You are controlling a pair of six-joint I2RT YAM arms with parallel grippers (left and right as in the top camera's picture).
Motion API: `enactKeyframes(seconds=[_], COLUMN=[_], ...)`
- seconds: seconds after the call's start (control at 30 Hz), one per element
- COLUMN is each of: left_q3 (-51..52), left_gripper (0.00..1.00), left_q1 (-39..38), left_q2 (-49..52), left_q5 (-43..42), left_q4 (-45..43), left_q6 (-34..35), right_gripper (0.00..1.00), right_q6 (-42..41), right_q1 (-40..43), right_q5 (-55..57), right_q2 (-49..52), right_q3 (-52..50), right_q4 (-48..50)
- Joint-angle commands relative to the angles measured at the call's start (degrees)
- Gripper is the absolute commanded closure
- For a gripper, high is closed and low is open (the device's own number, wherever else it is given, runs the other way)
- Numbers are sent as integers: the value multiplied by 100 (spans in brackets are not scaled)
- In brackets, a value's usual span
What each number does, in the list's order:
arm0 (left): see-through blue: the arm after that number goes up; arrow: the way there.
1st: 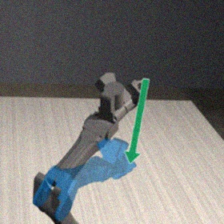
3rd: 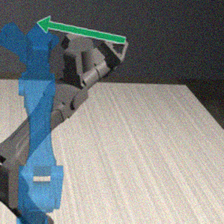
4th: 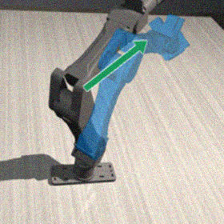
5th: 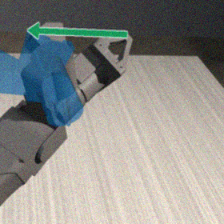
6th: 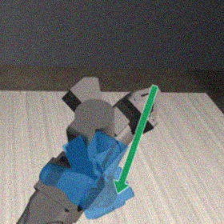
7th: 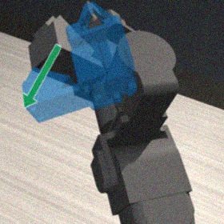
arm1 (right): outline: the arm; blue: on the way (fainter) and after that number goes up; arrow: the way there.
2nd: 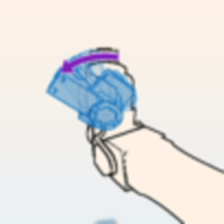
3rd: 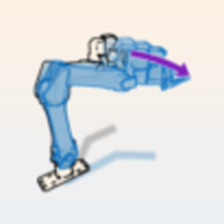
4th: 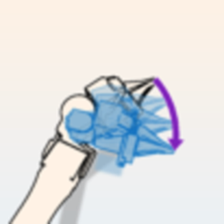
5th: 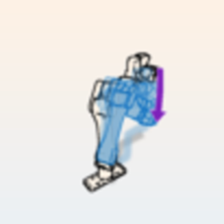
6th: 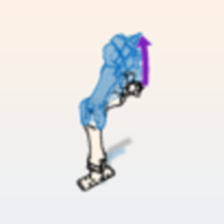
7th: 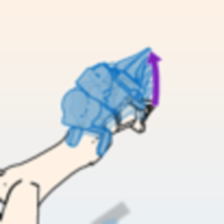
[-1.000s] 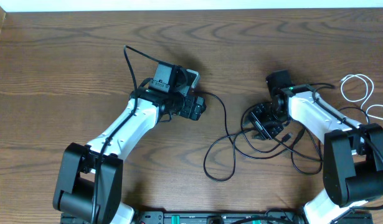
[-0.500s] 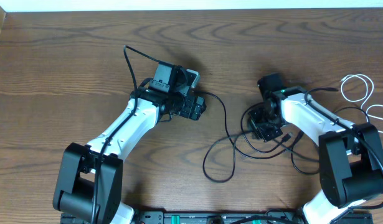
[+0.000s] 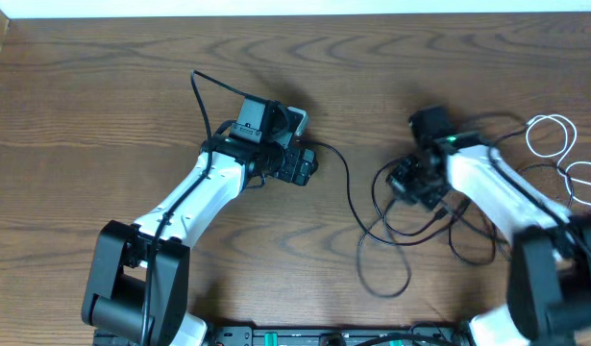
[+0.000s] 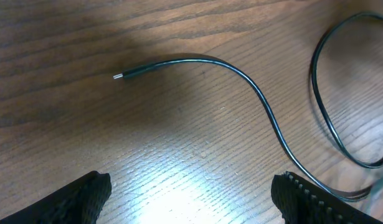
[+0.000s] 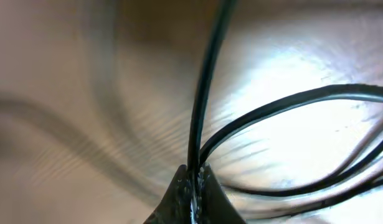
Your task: Untangle cables
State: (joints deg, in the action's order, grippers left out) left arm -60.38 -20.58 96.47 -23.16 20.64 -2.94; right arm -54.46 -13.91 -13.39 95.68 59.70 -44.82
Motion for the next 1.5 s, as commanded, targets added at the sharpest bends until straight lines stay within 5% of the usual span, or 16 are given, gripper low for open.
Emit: enactKeyframes(seconds=[0.0,0.23,0.47,0.8,0.93,1.27,1.33,1.37,1.47], left_q3=[15,15,17,17,17,15,15,15,15], left_gripper=[12,11,12,12,12,13,59,73,80], left_q1=[15,-2,-138,-911,-1467,-2459,-2516,-2518,-2498], left_q2=[22,22,39,487,811,1613,1714,1762,1886], left_q5=[76,57,-166,-87,632,1163,1303,1338,1432], left_q4=[0,-2,114,83,-271,-1204,-1174,-1119,-890], left_q6=[26,498,925,3049,3886,4531,4527,4527,4527], right_gripper=[99,99,99,99,99,99,99,99,99], right_q6=[1373,2590,2802,3248,3246,3362,3440,3445,3440], right_q1=[33,42,44,44,44,42,42,42,42], right_q5=[-225,-37,485,643,640,575,575,575,575], right_q2=[-1200,-2898,-3875,-3873,-3840,-3829,-3829,-3832,-3836], right_q3=[363,363,363,361,361,361,361,361,361], right_q4=[31,175,177,-50,-46,-90,-92,-92,-125])
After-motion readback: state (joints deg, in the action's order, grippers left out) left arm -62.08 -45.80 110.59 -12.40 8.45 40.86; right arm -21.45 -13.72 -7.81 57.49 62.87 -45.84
